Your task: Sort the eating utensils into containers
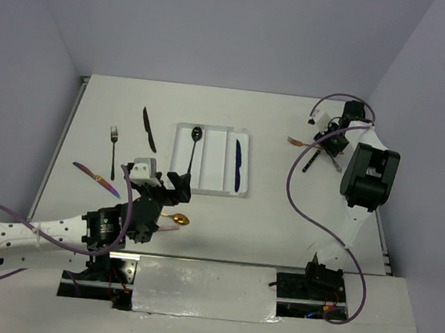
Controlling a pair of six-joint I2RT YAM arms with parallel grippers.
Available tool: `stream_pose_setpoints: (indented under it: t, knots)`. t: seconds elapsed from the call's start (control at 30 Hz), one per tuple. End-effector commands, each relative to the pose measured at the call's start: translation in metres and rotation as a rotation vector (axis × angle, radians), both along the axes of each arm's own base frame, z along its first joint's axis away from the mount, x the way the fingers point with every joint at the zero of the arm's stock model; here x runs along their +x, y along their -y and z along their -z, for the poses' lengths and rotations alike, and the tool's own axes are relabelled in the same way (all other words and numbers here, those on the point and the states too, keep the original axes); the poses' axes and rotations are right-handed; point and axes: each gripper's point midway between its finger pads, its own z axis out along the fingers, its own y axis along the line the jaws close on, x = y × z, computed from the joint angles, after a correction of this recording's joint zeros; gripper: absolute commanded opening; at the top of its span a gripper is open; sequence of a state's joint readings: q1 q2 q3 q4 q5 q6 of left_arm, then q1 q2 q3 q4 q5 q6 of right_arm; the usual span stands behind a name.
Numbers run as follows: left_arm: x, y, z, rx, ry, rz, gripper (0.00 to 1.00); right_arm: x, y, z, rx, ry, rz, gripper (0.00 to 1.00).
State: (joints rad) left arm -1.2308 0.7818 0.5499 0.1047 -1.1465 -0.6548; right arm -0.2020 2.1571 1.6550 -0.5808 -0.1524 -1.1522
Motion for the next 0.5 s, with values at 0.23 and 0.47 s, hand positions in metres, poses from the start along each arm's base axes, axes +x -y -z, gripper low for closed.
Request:
stream_pose_setpoints:
  t: [0.23,0.47]
  knots:
    - [0.0,-0.004,-0.014,-0.073,0.024,-0.006,0.97,-0.019,-0.015,0.004,0.027,-0.067,-0.073,0.48]
    - [0.0,-0.002,-0.013,-0.067,0.021,-0.002,0.97,-0.025,-0.027,0.005,0.091,-0.073,-0.077,0.34]
